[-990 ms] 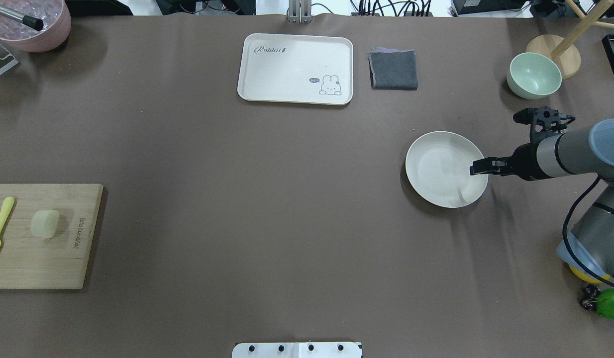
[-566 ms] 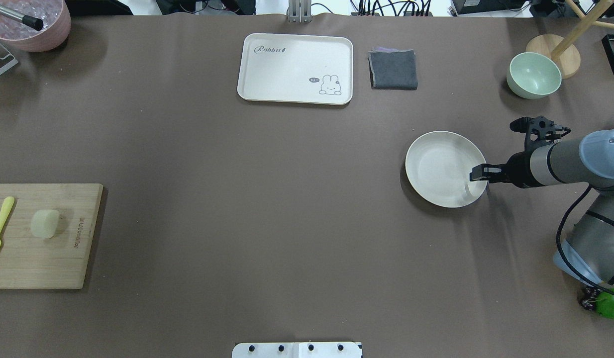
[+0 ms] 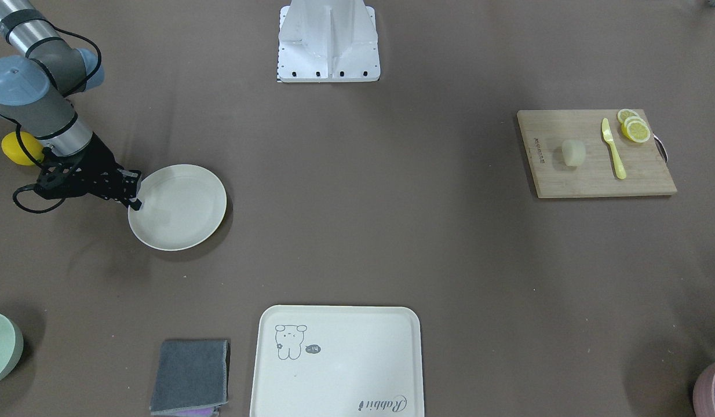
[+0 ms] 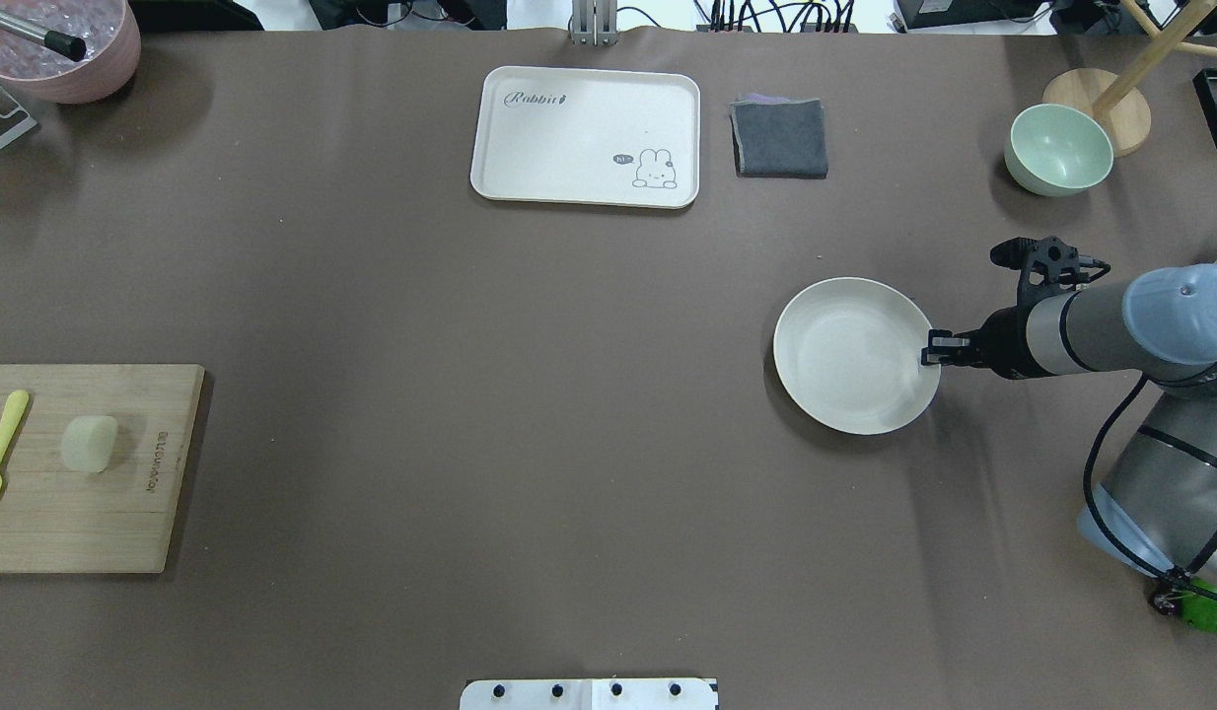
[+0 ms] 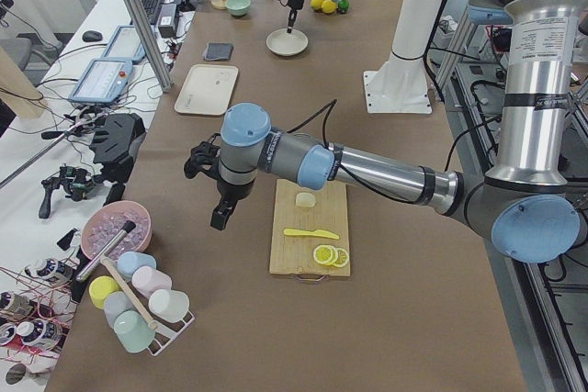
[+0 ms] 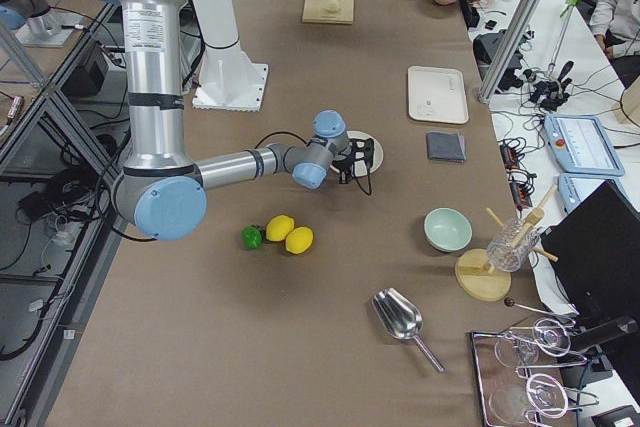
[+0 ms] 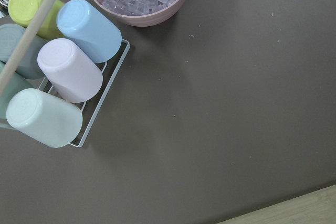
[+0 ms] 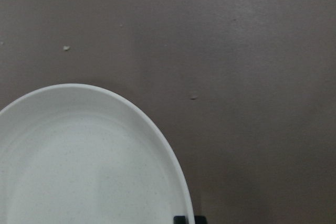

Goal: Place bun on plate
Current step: 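Push the white plate with the right gripper toward the table centre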

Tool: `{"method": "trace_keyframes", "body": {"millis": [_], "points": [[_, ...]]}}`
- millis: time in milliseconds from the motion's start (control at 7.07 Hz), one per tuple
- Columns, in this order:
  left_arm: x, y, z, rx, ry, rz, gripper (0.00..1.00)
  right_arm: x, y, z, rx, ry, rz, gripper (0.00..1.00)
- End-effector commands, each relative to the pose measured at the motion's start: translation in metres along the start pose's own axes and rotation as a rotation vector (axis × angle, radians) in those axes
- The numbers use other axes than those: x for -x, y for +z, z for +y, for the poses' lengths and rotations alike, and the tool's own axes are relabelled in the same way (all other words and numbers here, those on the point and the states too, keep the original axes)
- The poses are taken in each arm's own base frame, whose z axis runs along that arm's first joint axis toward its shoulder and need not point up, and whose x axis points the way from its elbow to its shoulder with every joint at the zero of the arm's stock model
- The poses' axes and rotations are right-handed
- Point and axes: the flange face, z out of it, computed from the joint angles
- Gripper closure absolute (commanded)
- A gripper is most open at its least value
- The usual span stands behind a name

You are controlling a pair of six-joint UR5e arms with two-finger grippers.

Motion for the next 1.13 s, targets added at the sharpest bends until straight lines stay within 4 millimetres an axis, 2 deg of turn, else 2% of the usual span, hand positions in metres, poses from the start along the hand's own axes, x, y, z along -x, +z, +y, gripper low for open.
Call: {"method": "trace_keyframes", "body": {"millis": [0,141,424,566,707,848,990], "points": [[0.001,0.001,0.000,0.002,-0.002,0.000,0.03,0.086,0.008,0.023,-0.014,0.076,-0.096,1.00],[0.001,0.001,0.000,0.002,-0.003,0.000,0.03,0.131,0.019,0.044,-0.036,0.113,-0.118,1.00],[0.001,0.001,0.000,0.002,-0.016,0.000,0.03,0.261,0.020,0.096,-0.041,0.190,-0.092,1.00],[0.001,0.001,0.001,0.003,-0.017,0.000,0.03,0.309,0.024,0.138,-0.050,0.200,-0.103,1.00],[0.002,0.002,0.001,0.004,-0.018,0.002,0.03,0.343,0.023,0.160,-0.059,0.195,-0.107,1.00],[0.002,0.002,0.001,0.004,-0.016,0.000,0.03,0.348,0.022,0.163,-0.060,0.193,-0.103,0.72],[0.002,0.003,0.002,0.006,-0.018,0.001,0.03,0.346,0.022,0.163,-0.067,0.174,-0.096,0.01]]}}
